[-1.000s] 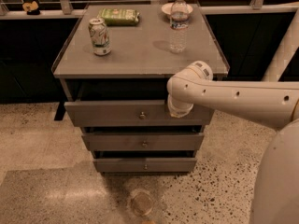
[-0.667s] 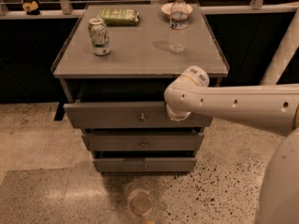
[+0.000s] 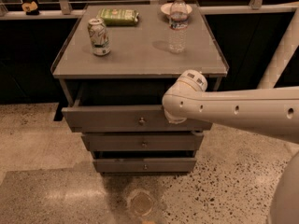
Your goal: Open top drawer
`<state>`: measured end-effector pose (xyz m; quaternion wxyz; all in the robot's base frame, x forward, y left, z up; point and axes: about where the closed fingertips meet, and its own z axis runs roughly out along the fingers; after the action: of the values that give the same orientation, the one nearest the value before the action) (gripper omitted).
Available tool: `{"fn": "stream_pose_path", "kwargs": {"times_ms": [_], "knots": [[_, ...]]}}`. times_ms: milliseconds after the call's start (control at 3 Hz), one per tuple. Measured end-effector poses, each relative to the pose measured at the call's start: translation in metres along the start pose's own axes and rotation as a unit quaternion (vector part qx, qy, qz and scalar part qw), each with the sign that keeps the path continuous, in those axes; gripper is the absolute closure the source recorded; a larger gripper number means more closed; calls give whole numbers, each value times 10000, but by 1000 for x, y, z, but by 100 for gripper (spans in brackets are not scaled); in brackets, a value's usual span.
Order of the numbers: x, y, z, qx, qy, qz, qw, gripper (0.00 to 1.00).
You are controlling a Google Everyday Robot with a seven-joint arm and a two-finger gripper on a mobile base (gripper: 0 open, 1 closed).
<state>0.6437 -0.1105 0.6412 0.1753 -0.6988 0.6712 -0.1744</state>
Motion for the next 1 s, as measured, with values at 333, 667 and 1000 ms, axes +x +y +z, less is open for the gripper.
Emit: {"fn": "stream_pose_path", "kwargs": {"times_ms": [333,667,1000], "knots": [[0,0,0,0,0,0,10000,100],[-1,7,0,84,109,-53,9999,100],[0,7,0,85,107,-55,9999,100]]}}
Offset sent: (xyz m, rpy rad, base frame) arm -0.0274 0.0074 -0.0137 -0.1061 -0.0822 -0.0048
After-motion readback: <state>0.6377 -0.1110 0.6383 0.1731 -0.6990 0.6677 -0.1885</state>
